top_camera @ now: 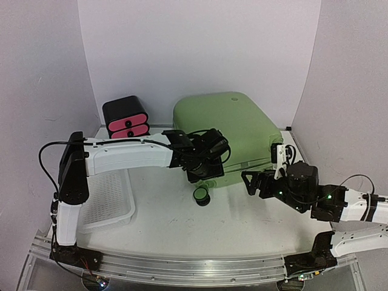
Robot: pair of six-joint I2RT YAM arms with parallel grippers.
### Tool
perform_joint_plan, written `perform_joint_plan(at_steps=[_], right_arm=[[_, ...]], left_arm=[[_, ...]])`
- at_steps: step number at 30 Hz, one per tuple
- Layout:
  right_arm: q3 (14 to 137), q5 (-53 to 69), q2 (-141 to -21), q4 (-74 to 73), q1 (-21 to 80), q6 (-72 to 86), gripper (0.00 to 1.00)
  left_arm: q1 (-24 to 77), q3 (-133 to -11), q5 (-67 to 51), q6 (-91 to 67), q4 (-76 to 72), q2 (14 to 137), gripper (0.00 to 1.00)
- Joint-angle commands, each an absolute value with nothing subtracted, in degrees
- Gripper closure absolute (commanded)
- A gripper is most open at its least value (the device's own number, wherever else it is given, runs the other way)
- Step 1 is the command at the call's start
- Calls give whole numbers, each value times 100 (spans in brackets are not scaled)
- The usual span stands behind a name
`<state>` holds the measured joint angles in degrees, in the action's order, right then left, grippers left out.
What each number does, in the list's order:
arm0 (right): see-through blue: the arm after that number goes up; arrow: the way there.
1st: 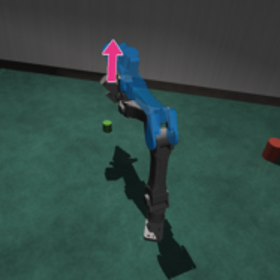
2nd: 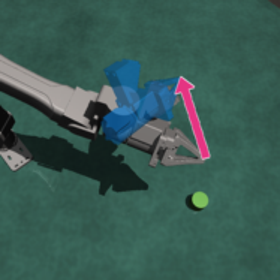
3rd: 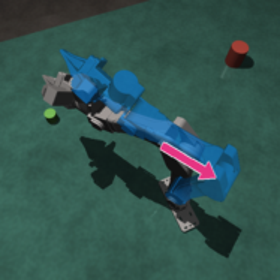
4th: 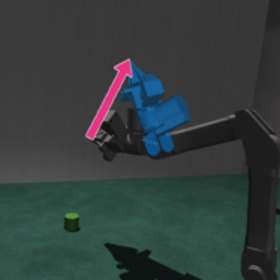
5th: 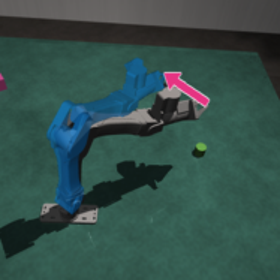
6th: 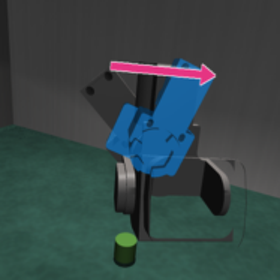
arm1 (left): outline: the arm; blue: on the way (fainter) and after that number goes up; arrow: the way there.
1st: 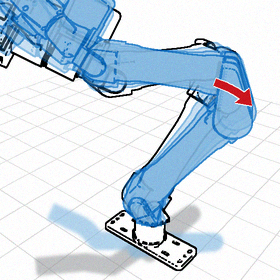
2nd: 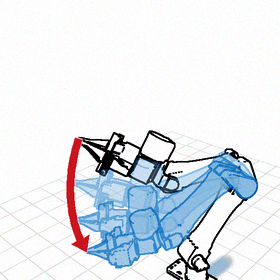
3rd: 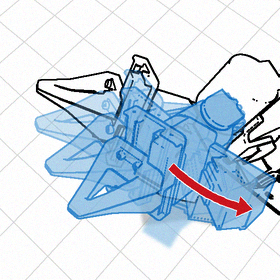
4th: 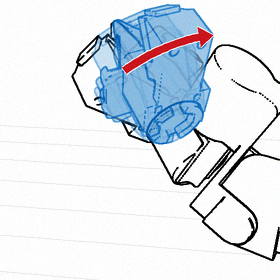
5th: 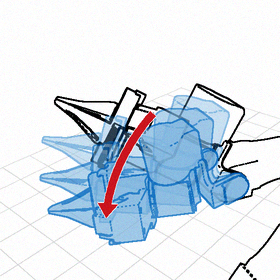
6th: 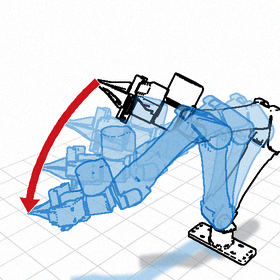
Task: Open, take out, and arrange the luggage
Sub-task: Hold the wheels of the luggage.
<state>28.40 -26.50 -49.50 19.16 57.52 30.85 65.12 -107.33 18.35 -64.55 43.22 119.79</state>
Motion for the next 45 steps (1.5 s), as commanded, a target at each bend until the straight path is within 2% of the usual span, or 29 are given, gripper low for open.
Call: perform_joint_plan(at_steps=[1, 4, 8, 13, 15, 30, 40, 45], right_arm=[[2642, -2278, -5107, 2635, 5765, 2887, 5], [2578, -2088, -5262, 2881, 5762, 2840, 6], [2567, -1880, -5501, 3101, 5763, 2785, 8], [2512, -1702, -5680, 3399, 5762, 2760, 9], [2469, -1618, -5708, 3531, 5765, 2760, 10], [2452, -1430, -5812, 3944, 5774, 2486, 9], [2349, -1831, -5786, 4041, 5774, 3031, 2], [2300, -1957, -5609, 3999, 5770, 3175, 8]], left_arm=[[6367, -10459, 2248, -6567, 5060, 11469, 59], [6363, -10449, 2257, -6549, 5058, 11367, 68], [6362, -10446, 2251, -6561, 5060, 11285, 86], [6364, -10541, 2164, -6557, 5048, 11229, 92], [6362, -10575, 2137, -6547, 5050, 11189, 99], [6373, -10677, 1762, -6254, 4634, 10930, 100], [6347, -8926, 1310, -6035, 2184, 10069, 100], [6297, -8524, 1002, -6149, 1758, 9926, 98]])
